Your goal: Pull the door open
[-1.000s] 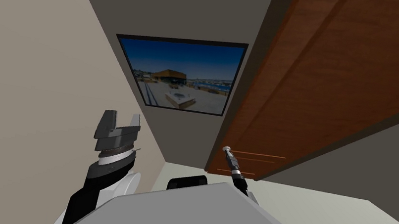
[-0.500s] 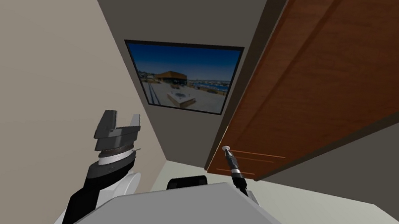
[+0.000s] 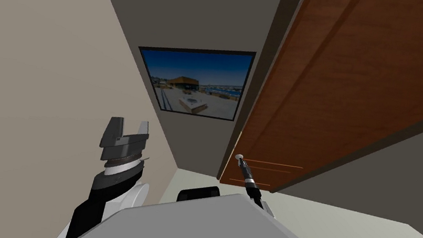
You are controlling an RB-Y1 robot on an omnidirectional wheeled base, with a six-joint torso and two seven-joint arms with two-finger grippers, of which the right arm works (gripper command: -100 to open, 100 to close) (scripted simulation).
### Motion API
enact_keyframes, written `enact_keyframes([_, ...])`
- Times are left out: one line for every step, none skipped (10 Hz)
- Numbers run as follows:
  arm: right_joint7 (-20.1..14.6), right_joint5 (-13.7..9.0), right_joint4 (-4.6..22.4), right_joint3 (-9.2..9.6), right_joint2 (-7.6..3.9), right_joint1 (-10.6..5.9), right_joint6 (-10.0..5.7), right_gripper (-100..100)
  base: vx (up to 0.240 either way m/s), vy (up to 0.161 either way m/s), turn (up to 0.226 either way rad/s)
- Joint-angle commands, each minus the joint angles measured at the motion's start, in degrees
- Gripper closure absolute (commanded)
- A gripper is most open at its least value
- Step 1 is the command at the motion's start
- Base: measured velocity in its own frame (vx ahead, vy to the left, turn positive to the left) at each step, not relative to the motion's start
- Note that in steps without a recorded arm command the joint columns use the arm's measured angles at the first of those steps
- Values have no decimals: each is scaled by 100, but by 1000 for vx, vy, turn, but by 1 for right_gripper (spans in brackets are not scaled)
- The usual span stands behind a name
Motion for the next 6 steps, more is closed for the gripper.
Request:
enact_keyframes([-286, -137, -2, 122, 15, -18, 15, 100, -52, -11, 52])
enact_keyframes([-308, -137, -2, 122, 15, -18, 15, 100, -42, -14, 37])
enact_keyframes([-532, -269, 10, 194, -9, -35, 26, 100, -40, -19, 41])
enact_keyframes([-543, -269, 10, 194, -9, -35, 26, 100, -31, -14, 39])
enact_keyframes([-766, -401, 21, 267, -33, -53, 37, 100, -42, -21, 56])
enact_keyframes([-911, -547, 34, 346, -59, -73, 50, 100, -73, -30, 76])
